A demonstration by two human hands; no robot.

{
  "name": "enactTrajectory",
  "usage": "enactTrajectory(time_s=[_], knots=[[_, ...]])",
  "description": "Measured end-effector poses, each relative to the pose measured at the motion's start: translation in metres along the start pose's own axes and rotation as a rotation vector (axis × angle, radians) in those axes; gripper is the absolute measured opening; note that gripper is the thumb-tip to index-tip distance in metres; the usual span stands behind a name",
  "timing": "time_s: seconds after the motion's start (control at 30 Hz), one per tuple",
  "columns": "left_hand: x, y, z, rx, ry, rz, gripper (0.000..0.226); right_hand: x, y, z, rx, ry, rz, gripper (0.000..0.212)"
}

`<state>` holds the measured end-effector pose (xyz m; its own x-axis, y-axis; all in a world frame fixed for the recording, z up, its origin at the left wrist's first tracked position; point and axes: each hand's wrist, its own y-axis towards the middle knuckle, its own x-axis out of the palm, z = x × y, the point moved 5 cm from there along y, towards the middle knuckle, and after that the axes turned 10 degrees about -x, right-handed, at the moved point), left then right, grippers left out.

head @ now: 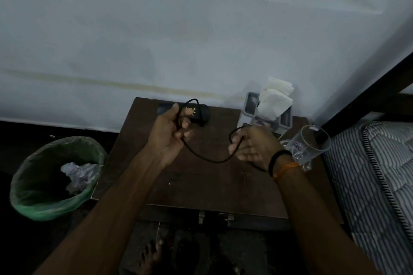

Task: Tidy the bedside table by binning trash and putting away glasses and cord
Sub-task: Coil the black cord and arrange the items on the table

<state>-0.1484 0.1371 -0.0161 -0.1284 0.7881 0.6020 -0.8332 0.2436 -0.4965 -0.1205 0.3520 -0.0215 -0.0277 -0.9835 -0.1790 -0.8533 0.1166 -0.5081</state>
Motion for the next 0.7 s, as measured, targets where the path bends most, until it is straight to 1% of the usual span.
enactTrajectory(time_s=[0.07, 0.1, 0.13, 0.17, 0.2, 0.23, 0.27, 0.3, 0.33, 0.37, 0.4, 0.43, 0.47, 0.5, 0.53, 0.57, 0.6, 0.63, 0.67, 0.7], knots=[[0.004, -0.001, -0.003, 0.007, 0.056, 0.005, 0.039, -0.007, 0.003, 0.005, -0.051, -0.456, 0.094, 0.042], [0.006, -0.002, -0.004, 0.012, 0.093, 0.002, 0.037, -0.012, 0.007, 0.003, -0.127, -0.709, 0.184, 0.049], [0.008, -0.004, -0.006, 0.015, 0.138, -0.005, 0.035, -0.015, 0.007, -0.005, -0.236, -0.9, 0.306, 0.053], [0.011, -0.006, -0.008, 0.019, 0.189, -0.02, 0.034, -0.015, 0.005, -0.014, -0.348, -0.968, 0.427, 0.054], [0.015, -0.008, -0.009, 0.026, 0.244, -0.046, 0.033, -0.011, 0.002, -0.022, -0.435, -0.901, 0.475, 0.056], [0.019, -0.01, -0.012, 0.034, 0.299, -0.081, 0.032, -0.007, 0.002, -0.029, -0.471, -0.73, 0.428, 0.058], [0.023, -0.013, -0.016, 0.04, 0.349, -0.122, 0.032, 0.002, 0.004, -0.032, -0.451, -0.489, 0.306, 0.058], [0.027, -0.014, -0.021, 0.046, 0.401, -0.162, 0.031, 0.014, 0.004, -0.033, -0.377, -0.251, 0.14, 0.057], [0.029, -0.016, -0.027, 0.046, 0.455, -0.199, 0.031, 0.027, 0.002, -0.032, -0.312, -0.086, -0.016, 0.054], [0.029, -0.015, -0.032, 0.04, 0.532, -0.224, 0.03, 0.037, -0.002, -0.033, -0.296, 0.02, -0.135, 0.051], [0.028, -0.015, -0.036, 0.033, 0.635, -0.245, 0.029, 0.042, -0.005, -0.033, -0.318, 0.04, -0.181, 0.045], [0.027, -0.016, -0.038, 0.049, 0.779, -0.251, 0.028, 0.043, -0.006, -0.034, -0.349, 0.018, -0.171, 0.038], [0.026, -0.016, -0.037, 0.112, 0.972, -0.237, 0.029, 0.041, -0.007, -0.035, -0.374, 0.003, -0.139, 0.033], [0.024, -0.016, -0.032, 0.239, 1.198, -0.186, 0.032, 0.039, -0.007, -0.036, -0.391, 0.02, -0.12, 0.029], [0.023, -0.017, -0.024, 0.408, 1.393, -0.088, 0.036, 0.037, -0.006, -0.038, -0.418, 0.034, -0.124, 0.028], [0.022, -0.021, -0.012, 0.611, 1.488, 0.051, 0.035, 0.034, -0.006, -0.041, -0.456, 0.01, -0.137, 0.029], [0.019, -0.026, 0.001, 0.821, 1.477, 0.185, 0.03, 0.033, -0.006, -0.042, -0.502, -0.058, -0.15, 0.03], [0.017, -0.032, 0.013, 0.971, 1.443, 0.289, 0.028, 0.032, -0.007, -0.045, -0.556, -0.146, -0.159, 0.031], [0.015, -0.034, 0.022, 1.028, 1.406, 0.332, 0.034, 0.032, -0.009, -0.047, -0.612, -0.225, -0.167, 0.032], [0.011, -0.029, 0.027, 0.958, 1.395, 0.309, 0.042, 0.033, -0.012, -0.049, -0.663, -0.277, -0.184, 0.033]])
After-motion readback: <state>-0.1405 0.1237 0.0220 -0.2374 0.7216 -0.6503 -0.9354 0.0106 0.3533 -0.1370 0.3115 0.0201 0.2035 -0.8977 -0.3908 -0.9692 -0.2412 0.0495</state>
